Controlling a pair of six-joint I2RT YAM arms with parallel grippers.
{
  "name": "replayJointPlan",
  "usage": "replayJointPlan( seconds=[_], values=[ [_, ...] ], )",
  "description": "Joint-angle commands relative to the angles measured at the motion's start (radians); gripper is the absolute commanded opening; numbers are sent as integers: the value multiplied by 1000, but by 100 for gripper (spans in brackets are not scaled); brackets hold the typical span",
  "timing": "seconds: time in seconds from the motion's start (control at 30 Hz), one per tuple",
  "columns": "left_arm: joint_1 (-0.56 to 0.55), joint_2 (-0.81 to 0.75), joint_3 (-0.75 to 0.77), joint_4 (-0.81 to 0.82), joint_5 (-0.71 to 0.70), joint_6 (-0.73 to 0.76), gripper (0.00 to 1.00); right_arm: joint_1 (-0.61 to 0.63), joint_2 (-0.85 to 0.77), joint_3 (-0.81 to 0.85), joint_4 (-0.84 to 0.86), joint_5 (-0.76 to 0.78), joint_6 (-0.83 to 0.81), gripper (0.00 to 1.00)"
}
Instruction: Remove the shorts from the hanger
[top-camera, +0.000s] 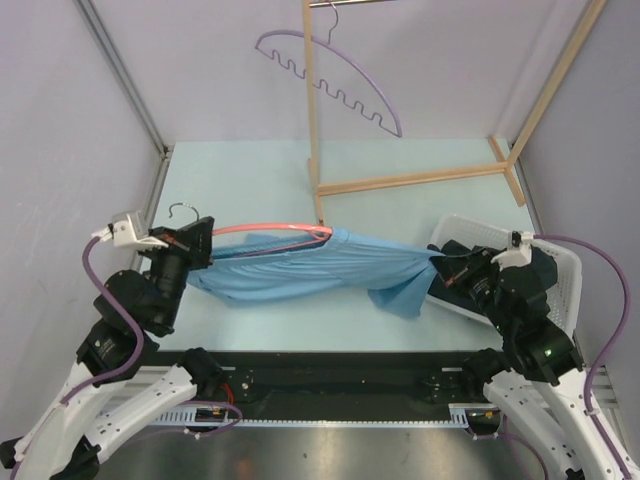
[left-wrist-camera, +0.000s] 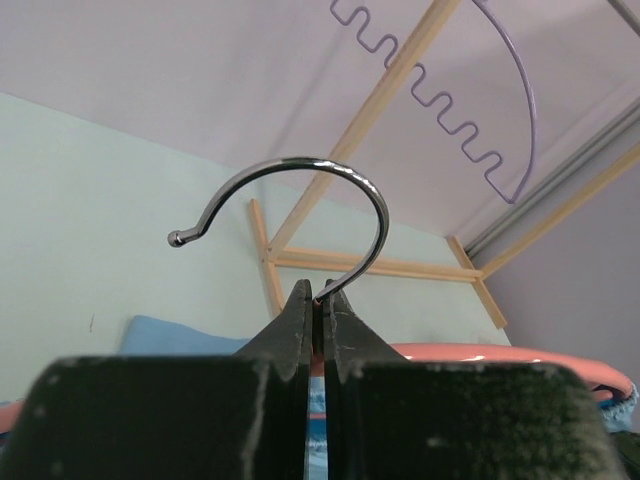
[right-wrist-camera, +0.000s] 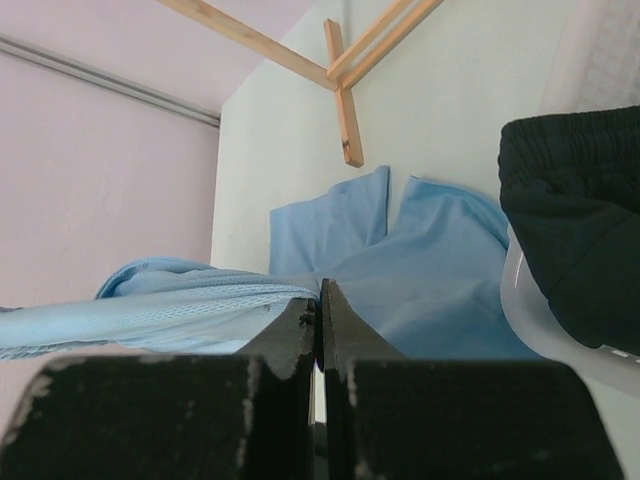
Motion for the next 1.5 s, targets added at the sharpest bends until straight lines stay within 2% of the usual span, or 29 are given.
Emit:
replayJointPlan(
  seconds=[0.0,0.33,0.4,0.43,0.47,0.53,0.63,0.73,0.8,0.9,1.03,1.2,1.3,1.47],
  values=[
    [37,-89,37,126,-372,63,0,-67,8,-18,-131,273,-9,0],
    [37,-126,37,159,-458,60,1,-137,29,-24,-78,218,-72,0],
    [39,-106,45,170,-406,71,0,-142,71,-23,-24,117,-109,0],
    [37,-94,51,163,-384,51,0,-140,86,-36,77,69,-148,0],
    [39,-79,57,157,-361,35,1,-137,101,-41,132,-56,-212,0],
    [37,-25,88,122,-259,-17,0,-125,151,-42,264,-168,-268,0],
    [39,56,143,46,-95,-153,0,-52,210,-38,436,-375,-346,0],
    [39,130,174,10,67,-279,0,71,281,-26,556,-434,-400,0],
    [39,159,189,3,131,-351,0,161,322,-9,604,-425,-426,0],
    [39,208,206,-7,250,-418,0,215,401,5,668,-411,-419,0],
    [37,217,213,37,389,-433,0,223,444,25,728,-376,-411,0],
    [39,170,227,14,328,-315,0,219,401,131,615,-263,-468,0],
    [39,147,224,-38,256,-262,0,206,356,232,537,-174,-521,0],
    [39,118,189,-67,219,-225,0,145,336,424,435,-54,-606,0]
  ],
)
